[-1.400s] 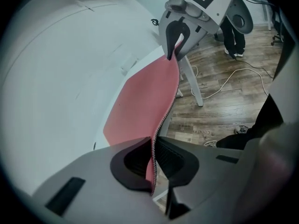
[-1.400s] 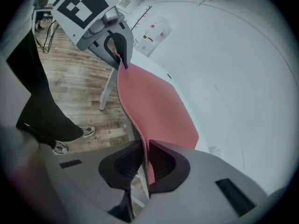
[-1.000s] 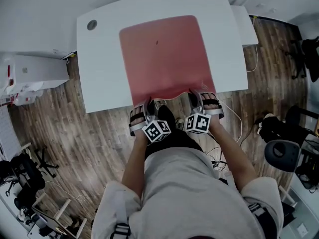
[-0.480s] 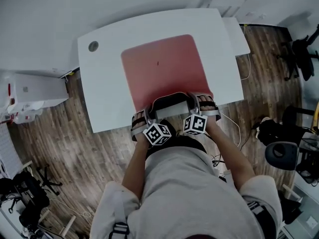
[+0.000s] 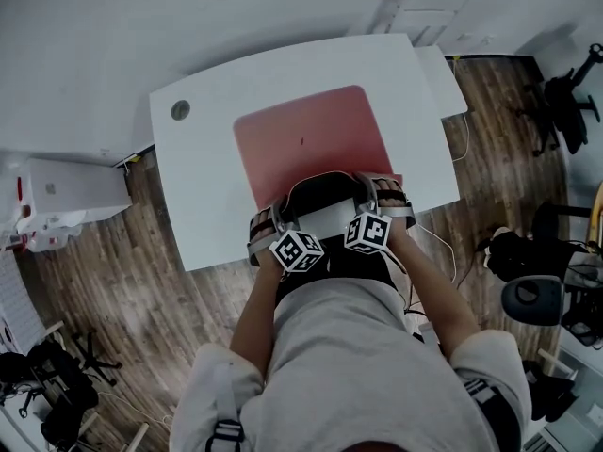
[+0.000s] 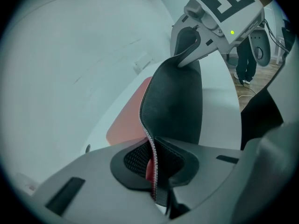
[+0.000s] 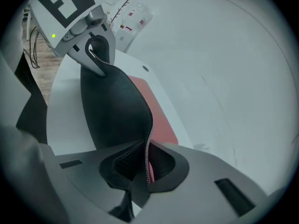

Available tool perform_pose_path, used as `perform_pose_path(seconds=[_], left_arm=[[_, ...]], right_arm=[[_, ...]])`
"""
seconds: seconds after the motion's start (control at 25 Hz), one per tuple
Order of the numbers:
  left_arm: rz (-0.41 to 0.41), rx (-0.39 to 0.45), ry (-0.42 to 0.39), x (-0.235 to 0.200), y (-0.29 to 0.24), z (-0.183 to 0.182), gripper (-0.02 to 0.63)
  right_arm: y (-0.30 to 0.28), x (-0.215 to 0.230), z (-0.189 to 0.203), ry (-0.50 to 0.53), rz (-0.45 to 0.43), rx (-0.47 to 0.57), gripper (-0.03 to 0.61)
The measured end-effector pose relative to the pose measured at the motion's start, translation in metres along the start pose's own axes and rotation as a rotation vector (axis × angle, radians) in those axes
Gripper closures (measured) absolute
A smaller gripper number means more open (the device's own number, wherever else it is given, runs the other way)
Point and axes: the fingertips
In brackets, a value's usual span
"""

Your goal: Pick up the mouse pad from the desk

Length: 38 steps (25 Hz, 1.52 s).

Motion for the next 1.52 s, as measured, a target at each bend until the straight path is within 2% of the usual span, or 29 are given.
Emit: perform_pose_path(seconds=[0.2,0.4,0.72,1.08,1.28,1.52], left_arm=[[-0.026,-0.003,0.032,-0.020,-0.012,-0.010,0.583],[-0.041,-0.024,0.109,-0.050,-0.028,-0.018,0.583],[-0.070,-0.017,0.243,-0.095,-0.040,-0.043,0.583],[-0.123,0.074,0.354,-0.146,-0.014,-0.083,0.584],[-0.149,0.114,0.378,-0.164,-0.005,-0.101,0.584],[-0.152,0.181,0.453,-0.182,0.003,-0.118,0.583]], right_arm=[[-0.013,0.019,-0.008,0.007,0.008,0.026,0.520],[-0.027,0.044,-0.026,0.014,-0.002,0.065,0.520],[-0.040,0.089,-0.047,-0.094,-0.046,0.135,0.523],[-0.026,0.131,-0.080,-0.197,-0.063,0.258,0.525],[-0.018,0.149,-0.091,-0.214,-0.047,0.302,0.525],[-0.005,0.167,-0.103,-0.267,-0.026,0.354,0.525]])
Point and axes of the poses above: the fingertips, and each gripper's own axes: y backward along the fingers, x to its right, z out of its underside, and after that the axes turned 7 degrees about -x, right-handed
